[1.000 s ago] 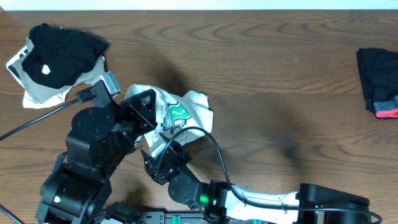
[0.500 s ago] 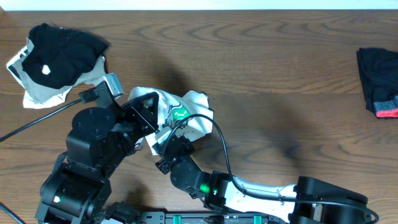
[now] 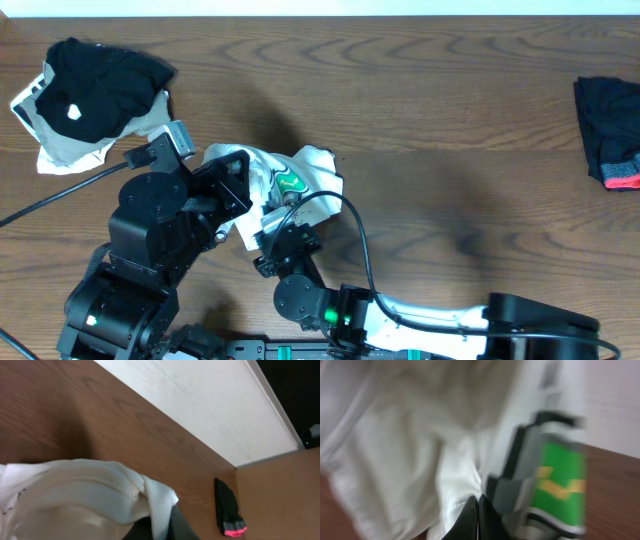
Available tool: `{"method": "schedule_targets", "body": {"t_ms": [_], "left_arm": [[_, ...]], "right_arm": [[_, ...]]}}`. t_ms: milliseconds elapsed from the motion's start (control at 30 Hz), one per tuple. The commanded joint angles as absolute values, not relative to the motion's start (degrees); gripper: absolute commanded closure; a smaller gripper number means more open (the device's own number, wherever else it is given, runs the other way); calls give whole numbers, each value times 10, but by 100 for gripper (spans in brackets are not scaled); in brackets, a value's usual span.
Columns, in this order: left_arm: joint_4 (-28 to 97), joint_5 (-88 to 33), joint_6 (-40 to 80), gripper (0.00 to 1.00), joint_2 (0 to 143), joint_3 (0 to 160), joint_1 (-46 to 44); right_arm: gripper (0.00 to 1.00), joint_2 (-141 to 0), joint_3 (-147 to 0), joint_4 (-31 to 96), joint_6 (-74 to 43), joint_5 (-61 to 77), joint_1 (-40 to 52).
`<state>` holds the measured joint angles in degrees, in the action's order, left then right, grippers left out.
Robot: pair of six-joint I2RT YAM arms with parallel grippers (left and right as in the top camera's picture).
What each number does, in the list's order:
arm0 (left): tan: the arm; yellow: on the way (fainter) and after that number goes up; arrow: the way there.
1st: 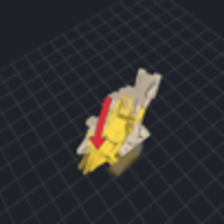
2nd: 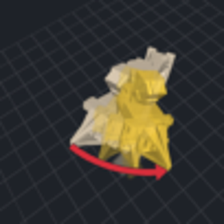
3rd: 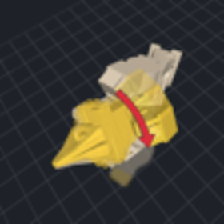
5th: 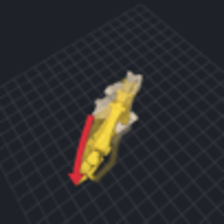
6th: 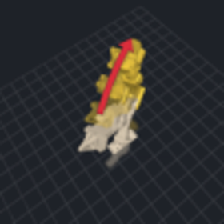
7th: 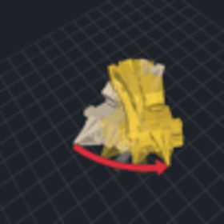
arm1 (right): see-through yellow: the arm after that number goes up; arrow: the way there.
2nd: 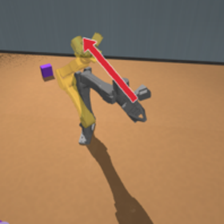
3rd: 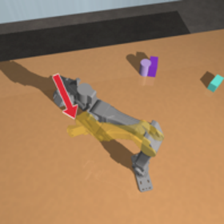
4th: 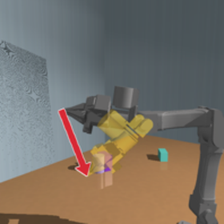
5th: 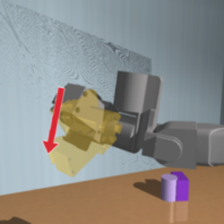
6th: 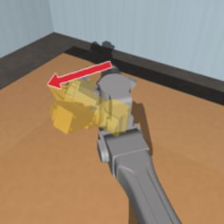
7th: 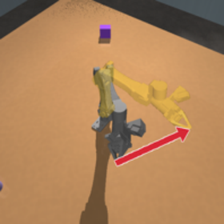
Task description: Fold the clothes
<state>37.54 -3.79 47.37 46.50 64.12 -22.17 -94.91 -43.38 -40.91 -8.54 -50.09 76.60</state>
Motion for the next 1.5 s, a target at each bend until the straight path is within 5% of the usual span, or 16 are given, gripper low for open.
{"method": "schedule_targets", "body": {"t_ms": [0,367,1033,1233,1467], "left_arm": [[377,5,453,92,462,660,-219],[392,57,446,92,462,660,-219],[438,87,435,92,463,660,-219],[450,87,435,92,463,660,-219],[463,86,431,92,463,660,-219]], "right_arm": [[99,-913,-444,-389,-91,-622,767],[99,-849,-444,-353,-44,-756,741],[99,-684,-444,-232,32,-755,633],[99,-647,-444,-84,-76,-636,599],[99,-640,-447,86,-219,-314,464]]}}
